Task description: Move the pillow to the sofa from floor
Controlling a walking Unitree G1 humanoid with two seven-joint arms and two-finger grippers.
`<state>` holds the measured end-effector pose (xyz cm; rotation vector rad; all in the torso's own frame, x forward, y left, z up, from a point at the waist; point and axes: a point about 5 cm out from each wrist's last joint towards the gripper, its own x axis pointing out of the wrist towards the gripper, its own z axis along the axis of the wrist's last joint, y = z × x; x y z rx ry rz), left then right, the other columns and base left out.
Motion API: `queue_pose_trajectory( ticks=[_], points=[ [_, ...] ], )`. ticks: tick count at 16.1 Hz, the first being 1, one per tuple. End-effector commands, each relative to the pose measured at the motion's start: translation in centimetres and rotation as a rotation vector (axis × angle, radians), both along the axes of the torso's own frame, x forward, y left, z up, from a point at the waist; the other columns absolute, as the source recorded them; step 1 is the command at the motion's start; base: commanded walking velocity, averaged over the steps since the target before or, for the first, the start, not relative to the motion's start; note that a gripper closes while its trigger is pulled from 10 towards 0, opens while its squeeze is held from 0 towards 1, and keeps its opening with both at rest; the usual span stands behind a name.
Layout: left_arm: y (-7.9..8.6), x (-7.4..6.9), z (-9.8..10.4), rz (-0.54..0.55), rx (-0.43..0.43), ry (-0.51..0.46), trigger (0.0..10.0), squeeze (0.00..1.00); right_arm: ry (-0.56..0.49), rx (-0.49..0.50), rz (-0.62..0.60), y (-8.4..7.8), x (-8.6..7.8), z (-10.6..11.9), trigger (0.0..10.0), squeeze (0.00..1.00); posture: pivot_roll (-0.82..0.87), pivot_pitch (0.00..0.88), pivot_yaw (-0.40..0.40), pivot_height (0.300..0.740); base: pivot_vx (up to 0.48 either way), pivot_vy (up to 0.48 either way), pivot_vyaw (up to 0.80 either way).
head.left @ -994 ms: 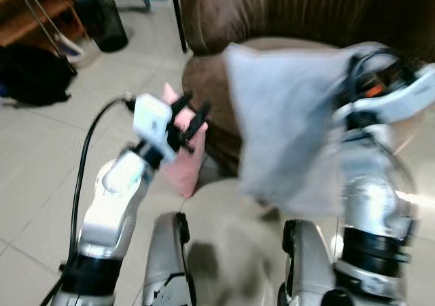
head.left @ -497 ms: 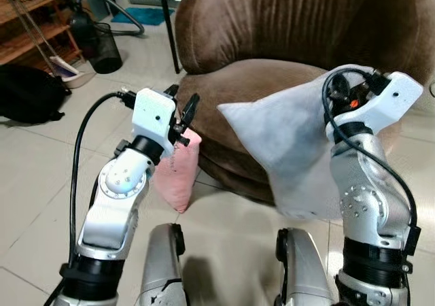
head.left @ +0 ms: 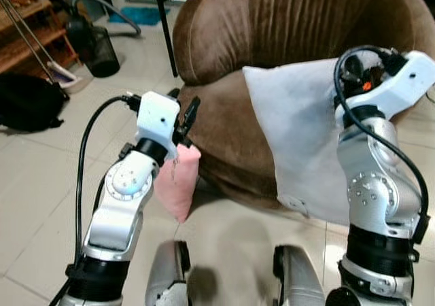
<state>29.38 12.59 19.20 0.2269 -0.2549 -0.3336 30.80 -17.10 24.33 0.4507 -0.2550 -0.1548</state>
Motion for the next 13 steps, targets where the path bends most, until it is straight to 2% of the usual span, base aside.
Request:
queue_pose_trajectory(
  ticks=[1, 6, 8, 13],
  points=[
    [0.3, 0.2, -0.2, 0.017, -0.004, 0.007, 10.0, 0.00, -0.056, -0.008, -0.005, 0.1, -0.3, 1.5, 10.0, 0.00, -0.03, 0.005, 0.047, 0.671, 0.000, 0.000, 0.00],
    [0.1, 0.2, -0.2, -0.027, 0.005, 0.004, 10.0, 0.00, -0.050, 0.005, -0.023, -0.2, -0.3, 1.4, 10.0, 0.00, -0.03, 0.003, 0.054, 0.721, 0.000, 0.000, 0.00],
    [0.1, 0.1, -0.2, -0.037, 0.007, 0.005, 10.0, 0.00, -0.048, 0.011, -0.027, -0.3, -0.3, 1.3, 10.0, 0.00, -0.03, 0.002, 0.054, 0.740, 0.294, 0.000, 0.00],
    [0.1, 0.2, -0.3, -0.044, 0.013, 0.009, 10.0, 0.00, -0.017, -0.042, -0.065, -0.7, -0.4, 0.2, 10.0, 0.00, -0.03, 0.001, 0.059, 0.740, 0.313, 0.000, 0.00]
  ],
)
